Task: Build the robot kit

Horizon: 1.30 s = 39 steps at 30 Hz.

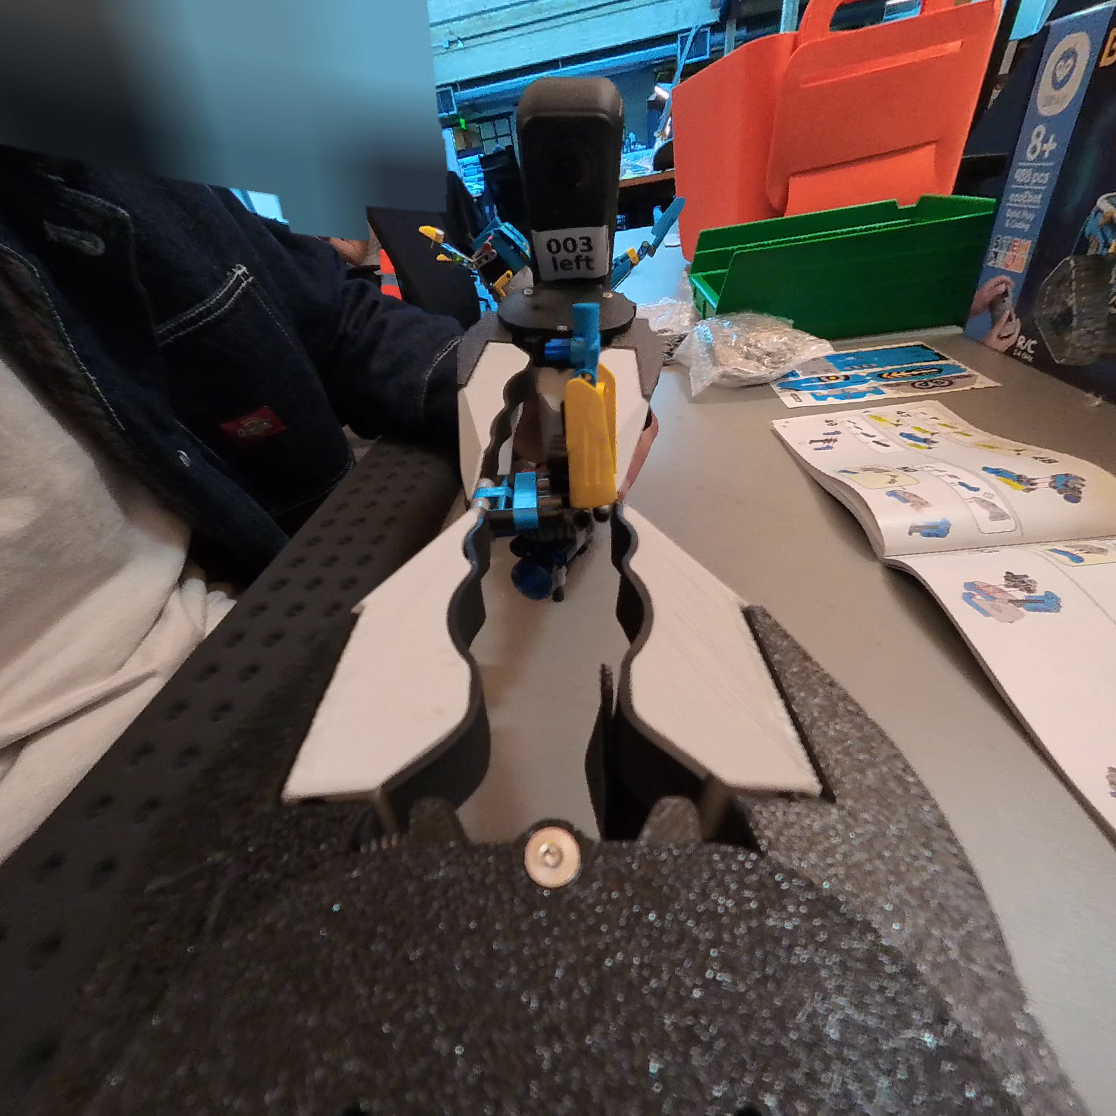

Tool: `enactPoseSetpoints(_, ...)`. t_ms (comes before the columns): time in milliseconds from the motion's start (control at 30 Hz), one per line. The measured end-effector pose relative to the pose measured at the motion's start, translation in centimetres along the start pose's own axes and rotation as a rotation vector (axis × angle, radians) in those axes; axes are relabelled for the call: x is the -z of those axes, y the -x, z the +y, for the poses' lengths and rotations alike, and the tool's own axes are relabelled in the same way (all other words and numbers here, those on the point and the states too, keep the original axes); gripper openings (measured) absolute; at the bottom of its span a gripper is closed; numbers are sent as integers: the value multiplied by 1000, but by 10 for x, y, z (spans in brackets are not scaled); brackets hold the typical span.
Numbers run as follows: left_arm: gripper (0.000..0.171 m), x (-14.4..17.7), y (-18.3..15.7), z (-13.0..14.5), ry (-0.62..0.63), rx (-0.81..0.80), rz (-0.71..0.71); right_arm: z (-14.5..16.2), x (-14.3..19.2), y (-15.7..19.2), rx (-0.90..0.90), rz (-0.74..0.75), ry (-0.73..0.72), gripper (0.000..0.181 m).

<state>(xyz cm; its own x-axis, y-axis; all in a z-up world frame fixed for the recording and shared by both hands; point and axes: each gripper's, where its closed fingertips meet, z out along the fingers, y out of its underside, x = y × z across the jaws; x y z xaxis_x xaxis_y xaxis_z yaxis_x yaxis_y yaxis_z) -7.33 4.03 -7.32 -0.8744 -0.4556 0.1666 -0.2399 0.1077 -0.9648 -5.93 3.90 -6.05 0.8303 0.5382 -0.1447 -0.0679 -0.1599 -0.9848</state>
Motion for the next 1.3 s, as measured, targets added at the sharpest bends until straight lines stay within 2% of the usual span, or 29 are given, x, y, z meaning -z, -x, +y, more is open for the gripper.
enactPoseSetpoints(67,44,1,-1,-1,-3,-9,-1,0,-1,5,-25,-37,-5,33)
enactPoseSetpoints(433,42,0,-6,0,18,-94,-14,0,-3,12,-49,-89,-14,34)
enactPoseSetpoints(533,37,0,-6,3,38,-119,-21,2,-3,16,-59,-117,-6,33)
enactPoseSetpoints(733,37,0,-5,2,37,-108,-26,1,-2,15,-64,-113,-8,33)
enactPoseSetpoints(933,41,3,2,-10,-29,-65,-71,-10,4,5,-78,-65,-63,33)
enactPoseSetpoints(1000,43,8,8,-15,-66,-2,-95,-15,8,-2,-46,-7,-82,33)
enactPoseSetpoints(1067,42,10,15,-12,-66,155,-87,-17,10,-9,70,98,-71,33)
enactPoseSetpoints(1133,45,10,13,-18,-136,329,-11,-20,9,-10,206,182,-52,33)
enactPoseSetpoints(1200,41,10,12,-30,-243,497,64,-22,8,-10,332,256,-40,33)
enactPoseSetpoints(1300,27,7,10,-37,-324,615,107,-30,9,-9,458,341,-57,33)
